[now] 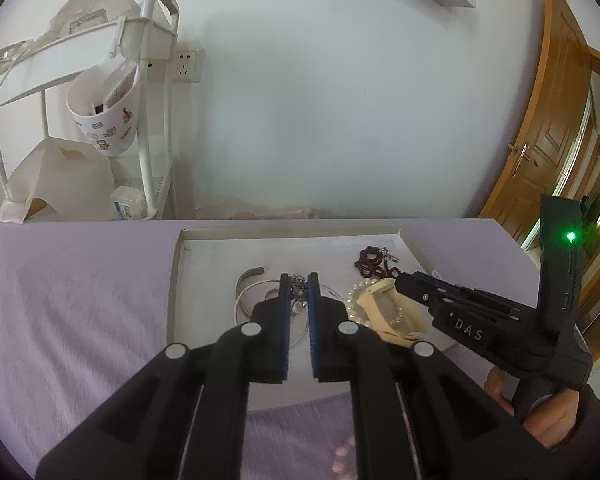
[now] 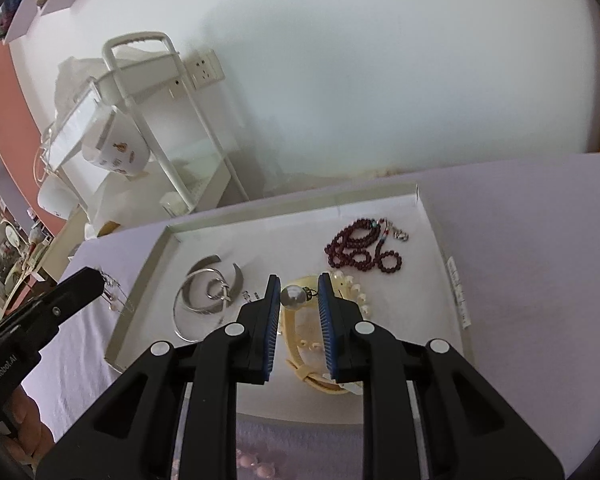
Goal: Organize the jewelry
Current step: 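Carry the pearl earring and silver earrings into the tray and open both tools, then reach the right tool to the second pearl earring and grasp it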
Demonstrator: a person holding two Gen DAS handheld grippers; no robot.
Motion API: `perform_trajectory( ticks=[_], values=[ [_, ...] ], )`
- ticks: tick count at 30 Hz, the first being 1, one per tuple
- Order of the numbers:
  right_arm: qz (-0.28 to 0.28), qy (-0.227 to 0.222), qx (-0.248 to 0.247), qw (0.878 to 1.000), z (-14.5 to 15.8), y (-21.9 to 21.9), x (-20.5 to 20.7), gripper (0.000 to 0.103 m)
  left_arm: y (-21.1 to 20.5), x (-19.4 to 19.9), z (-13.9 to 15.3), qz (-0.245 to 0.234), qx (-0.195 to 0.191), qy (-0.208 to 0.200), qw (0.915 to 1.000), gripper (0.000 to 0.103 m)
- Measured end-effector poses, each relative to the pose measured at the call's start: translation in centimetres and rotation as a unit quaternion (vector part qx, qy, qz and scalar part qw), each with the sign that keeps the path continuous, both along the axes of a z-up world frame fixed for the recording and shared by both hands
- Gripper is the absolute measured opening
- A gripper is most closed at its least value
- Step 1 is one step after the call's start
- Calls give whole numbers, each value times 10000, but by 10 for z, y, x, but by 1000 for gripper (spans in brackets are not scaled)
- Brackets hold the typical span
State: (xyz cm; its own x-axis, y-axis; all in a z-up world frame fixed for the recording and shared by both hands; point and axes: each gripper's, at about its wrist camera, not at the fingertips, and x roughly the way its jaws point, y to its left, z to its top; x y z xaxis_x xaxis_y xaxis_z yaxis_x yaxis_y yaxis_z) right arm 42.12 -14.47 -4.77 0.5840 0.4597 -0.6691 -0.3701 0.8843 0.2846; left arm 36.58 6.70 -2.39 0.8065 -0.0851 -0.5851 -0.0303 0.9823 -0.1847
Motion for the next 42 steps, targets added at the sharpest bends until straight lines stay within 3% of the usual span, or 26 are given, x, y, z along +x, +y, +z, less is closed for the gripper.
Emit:
perform_trajectory(
  ticks=[2,4,6,18,32,35,36,38,42],
  values=[
    [-23,69,13,10000,-3,-1,4,25,1,4,-4,-13,-28,19,10000,8],
    [-62,68,28,10000,-4,-4,4,39,1,6,-7,-22,-37,38,10000,8],
    [-83,-3,36,10000,-2,-6,2,43,-1,6,-9,-34,-39,54,10000,8],
    [-407,-247,-3,9989,11,-35,-4,47,-10,17,-17,-80,-11,116,9999,8],
    [-369,-320,-17,9988,8,-40,-8,48,-14,40,-42,-19,97,417,9991,9],
    [-336,-365,-42,9988,9,-41,-11,49,-13,42,-45,21,80,465,9989,13],
    [-327,-384,-63,9987,10,-41,-12,49,-12,41,-46,31,84,465,9989,24],
    [-322,-424,-93,9985,11,-42,-15,49,-11,37,-45,102,134,413,9990,34],
    [-318,-463,-104,9984,13,-47,-21,49,-5,28,-40,188,122,394,9990,35]
  ],
)
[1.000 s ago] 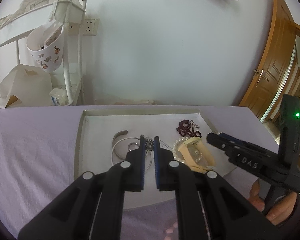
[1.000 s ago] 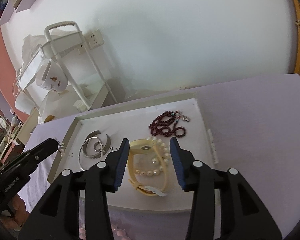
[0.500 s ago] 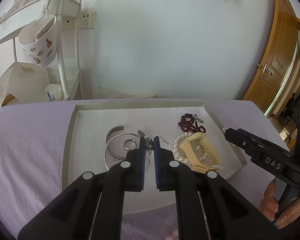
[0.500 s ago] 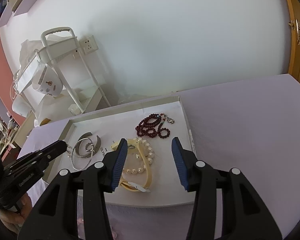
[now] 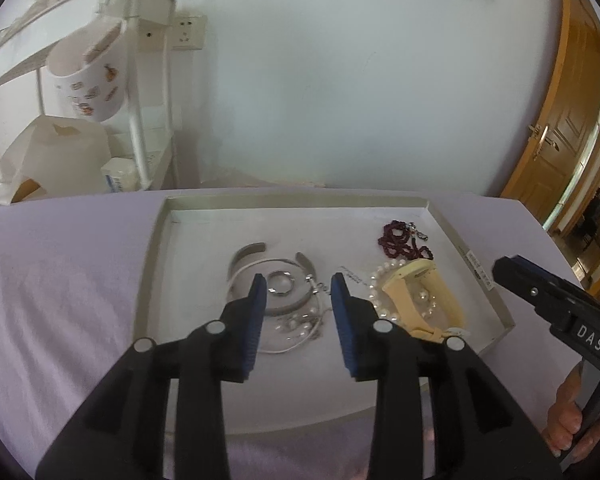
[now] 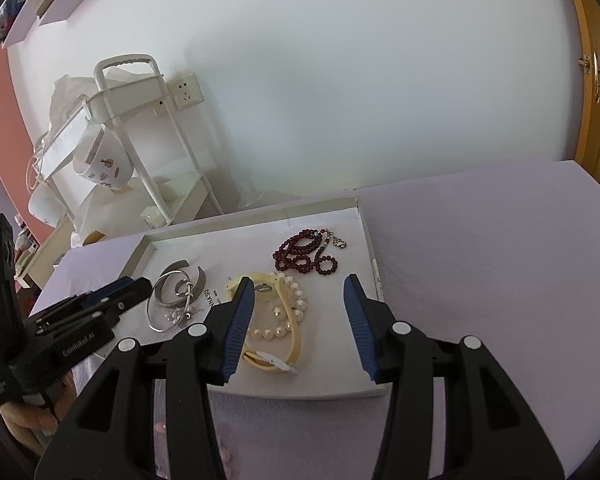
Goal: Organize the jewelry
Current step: 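Reach the right tool to the second pearl earring and grasp it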
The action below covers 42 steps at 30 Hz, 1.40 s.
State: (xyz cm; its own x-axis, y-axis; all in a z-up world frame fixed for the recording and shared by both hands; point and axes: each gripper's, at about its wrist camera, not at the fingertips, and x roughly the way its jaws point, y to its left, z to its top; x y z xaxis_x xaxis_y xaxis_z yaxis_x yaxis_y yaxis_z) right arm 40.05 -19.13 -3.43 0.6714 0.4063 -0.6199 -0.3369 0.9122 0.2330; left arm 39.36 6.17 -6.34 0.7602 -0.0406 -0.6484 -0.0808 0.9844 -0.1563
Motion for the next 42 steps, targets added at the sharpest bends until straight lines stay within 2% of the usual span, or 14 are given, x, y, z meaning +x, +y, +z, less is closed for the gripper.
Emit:
perform_trajectory(
  ticks=[3,5,10,11,16,19,23,29,36,39,42],
  values=[
    [62,-6,3,10000,3,-4,-9,49,8,-15,8,140,32,-95,9999,44],
    [128,-30,-37,9999,4,-5,-19,49,14,-29,13,197,10,-168,9997,46],
    [348,-37,-74,9994,7,-7,-59,49,22,-70,28,340,129,-371,9987,58],
    [389,-52,-80,9992,8,-7,-70,49,25,-85,32,394,167,-453,9981,59],
    [533,-150,-159,9983,7,-2,-125,49,33,-142,48,715,393,-765,9937,78],
    [658,-118,-242,9975,1,6,-152,49,39,-181,54,896,431,-902,9909,85],
    [821,70,-411,9957,-14,21,-184,49,44,-226,58,1049,404,-942,9892,87],
    [859,221,-692,9937,-31,38,-209,49,47,-271,61,1105,514,-1002,9875,90],
    [746,341,-1002,9916,-43,51,-211,47,53,-297,68,1142,528,-1152,9853,91],
    [712,576,-1078,9899,-49,53,-205,43,56,-303,69,1157,495,-1175,9851,91],
    [688,553,-1179,9891,-48,58,-205,41,57,-307,69,1168,436,-1166,9853,91]
  ],
)
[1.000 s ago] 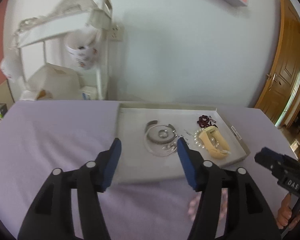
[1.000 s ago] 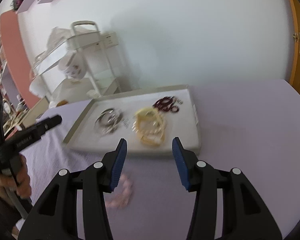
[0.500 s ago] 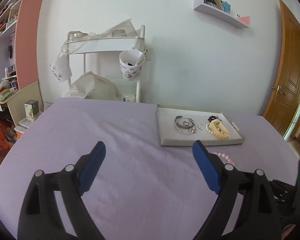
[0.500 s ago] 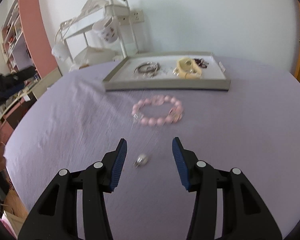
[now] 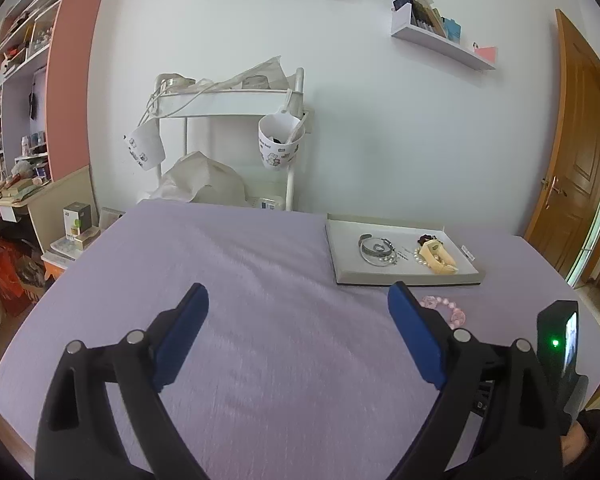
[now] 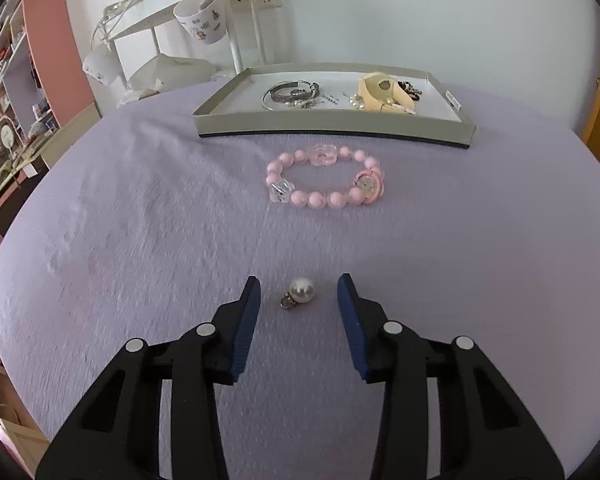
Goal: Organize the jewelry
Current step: 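Reach the right tool to the second pearl earring and grasp it, then grasp the pink bead bracelet with the left tool while the right tool holds the earring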
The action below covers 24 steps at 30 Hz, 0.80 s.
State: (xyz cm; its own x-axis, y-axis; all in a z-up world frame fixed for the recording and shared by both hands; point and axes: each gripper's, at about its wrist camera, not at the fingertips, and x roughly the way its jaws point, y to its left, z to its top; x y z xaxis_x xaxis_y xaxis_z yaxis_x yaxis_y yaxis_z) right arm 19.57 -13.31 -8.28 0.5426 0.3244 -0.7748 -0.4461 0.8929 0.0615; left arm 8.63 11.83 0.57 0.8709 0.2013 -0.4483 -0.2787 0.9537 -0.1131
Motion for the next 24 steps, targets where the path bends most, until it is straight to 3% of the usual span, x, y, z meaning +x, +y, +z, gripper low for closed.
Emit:
perform_trajectory(
  ticks=[9,16,24],
  values=[
    [-42,-66,-263,9996,-1,9,0,33,2,1,-3,-4,-61,48,10000,91],
    [-49,-74,-270,9996,-1,8,-1,16,-2,7,-10,-9,-50,177,9998,91],
    [-186,14,-120,9998,-1,-10,0,16,-7,16,-16,-32,-48,292,9996,91]
  ],
)
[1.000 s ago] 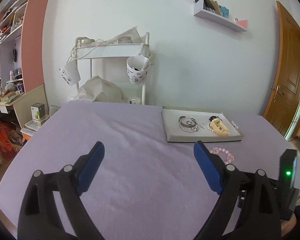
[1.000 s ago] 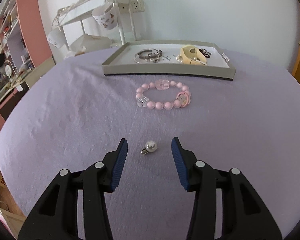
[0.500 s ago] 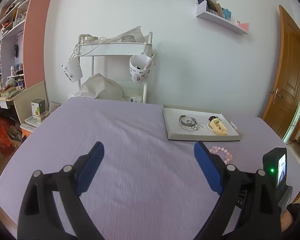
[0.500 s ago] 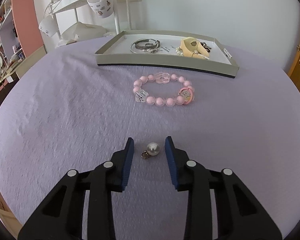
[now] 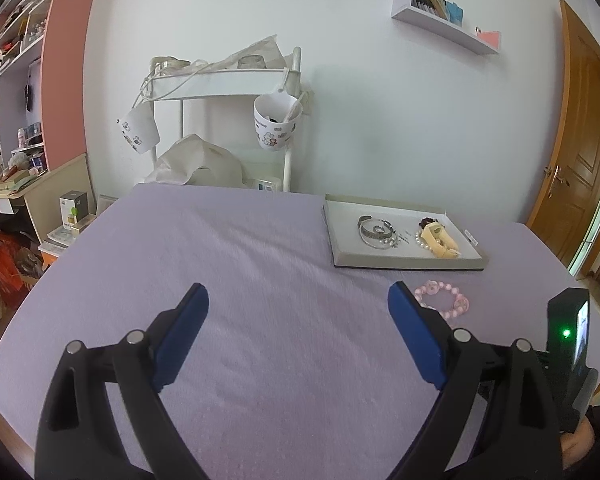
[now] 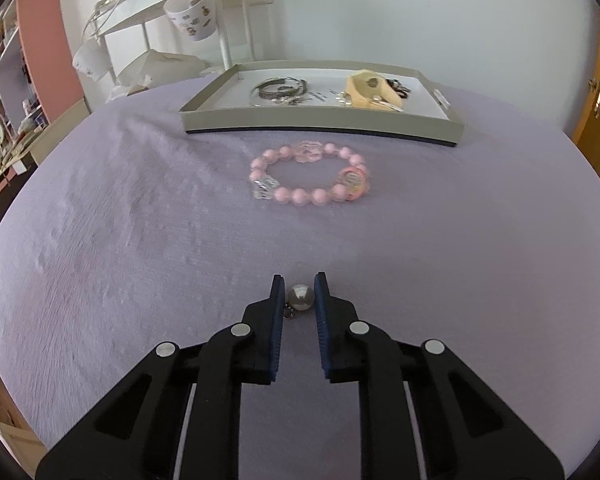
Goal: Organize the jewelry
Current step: 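Grasp the pink bead bracelet with the left tool while the right tool holds the earring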
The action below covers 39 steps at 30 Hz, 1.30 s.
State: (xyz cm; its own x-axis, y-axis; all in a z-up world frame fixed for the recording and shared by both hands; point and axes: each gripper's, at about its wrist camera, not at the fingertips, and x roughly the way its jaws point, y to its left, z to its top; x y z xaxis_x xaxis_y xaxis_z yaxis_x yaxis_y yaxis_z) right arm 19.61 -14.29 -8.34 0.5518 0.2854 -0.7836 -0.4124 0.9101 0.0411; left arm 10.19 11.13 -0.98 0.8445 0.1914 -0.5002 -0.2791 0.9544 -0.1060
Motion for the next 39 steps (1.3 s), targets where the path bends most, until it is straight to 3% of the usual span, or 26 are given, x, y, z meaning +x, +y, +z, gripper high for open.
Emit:
perform_trajectory(
  ticks=[7,17,21,27,29,35,39],
  values=[
    [-284,-38,220,9993,9,-39,4,16,-27,27,-15,-332,-83,256,9991,92],
    [-679,-232,481,9963,29,-94,23,16,-106,119,-64,-851,-69,1030,9910,93],
    [-685,-277,496,9960,31,-104,32,16,-122,159,-81,-1013,-153,1407,9847,78],
    [-630,-299,603,9957,32,-108,43,16,-132,192,-102,-995,37,1772,9791,55],
    [-604,-299,644,9956,32,-107,45,16,-131,195,-103,-1008,45,1784,9788,48],
    [-540,-319,747,9952,34,-103,46,16,-133,195,-101,-1072,88,1760,9785,16],
    [-509,-333,776,9951,36,-100,44,16,-134,190,-100,-1069,108,1750,9787,13]
  ],
)
